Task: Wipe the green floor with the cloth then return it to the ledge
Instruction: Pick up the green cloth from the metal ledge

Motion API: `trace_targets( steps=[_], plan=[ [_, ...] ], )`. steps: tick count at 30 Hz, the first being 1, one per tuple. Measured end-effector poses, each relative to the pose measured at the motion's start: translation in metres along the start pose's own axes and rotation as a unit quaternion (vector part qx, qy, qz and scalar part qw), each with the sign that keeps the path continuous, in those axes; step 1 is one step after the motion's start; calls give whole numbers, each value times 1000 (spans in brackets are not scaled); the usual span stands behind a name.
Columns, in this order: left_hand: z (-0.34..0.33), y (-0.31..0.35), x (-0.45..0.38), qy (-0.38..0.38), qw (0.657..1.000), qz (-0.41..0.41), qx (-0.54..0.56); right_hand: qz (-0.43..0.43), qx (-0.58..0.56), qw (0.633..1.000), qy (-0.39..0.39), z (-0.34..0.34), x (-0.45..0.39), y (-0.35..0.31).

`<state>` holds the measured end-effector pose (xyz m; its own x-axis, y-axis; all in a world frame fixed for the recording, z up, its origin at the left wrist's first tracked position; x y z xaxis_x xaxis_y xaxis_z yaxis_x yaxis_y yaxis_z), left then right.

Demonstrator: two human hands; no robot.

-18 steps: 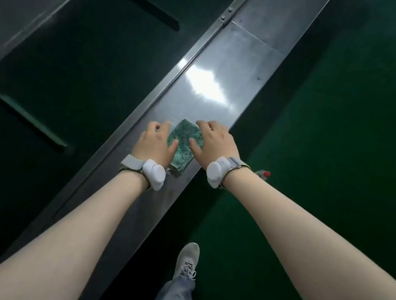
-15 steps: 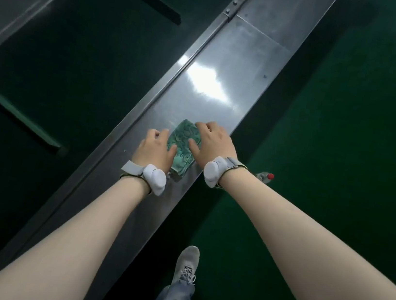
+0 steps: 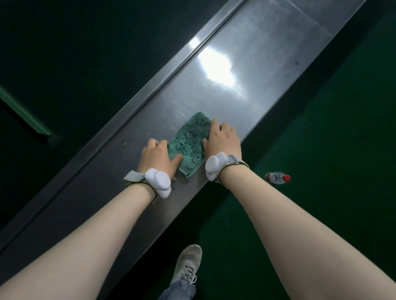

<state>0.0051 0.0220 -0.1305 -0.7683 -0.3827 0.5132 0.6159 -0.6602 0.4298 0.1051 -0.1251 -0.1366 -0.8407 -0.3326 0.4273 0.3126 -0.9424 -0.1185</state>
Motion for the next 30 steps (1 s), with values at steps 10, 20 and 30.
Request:
trace_targets(
  steps=[10, 20, 30],
  plan=[
    [-11, 45, 29, -1, 996, 24, 88, -17, -194, 980, 43, 24, 66, 47],
    [-114, 194, 156, -10, 991, -95, 95, -129, -283, 941, 135, 23, 222, 219],
    [-265, 300, 336, -24, 979, -172, 108, -165, -322, 907, 217, 5, 436, 383]
  ],
)
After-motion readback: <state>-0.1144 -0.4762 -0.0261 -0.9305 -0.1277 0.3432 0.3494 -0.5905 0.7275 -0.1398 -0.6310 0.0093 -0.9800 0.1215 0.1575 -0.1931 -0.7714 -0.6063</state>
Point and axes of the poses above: each hand's wrist, its own x-axis away from the middle knuckle, its own z-axis out of the back of the hand, y = z × x, the point moved 1 cm from there along -x, towards the middle knuckle, and after that the axes turned 7 degrees about x, right-handed, at the moved point
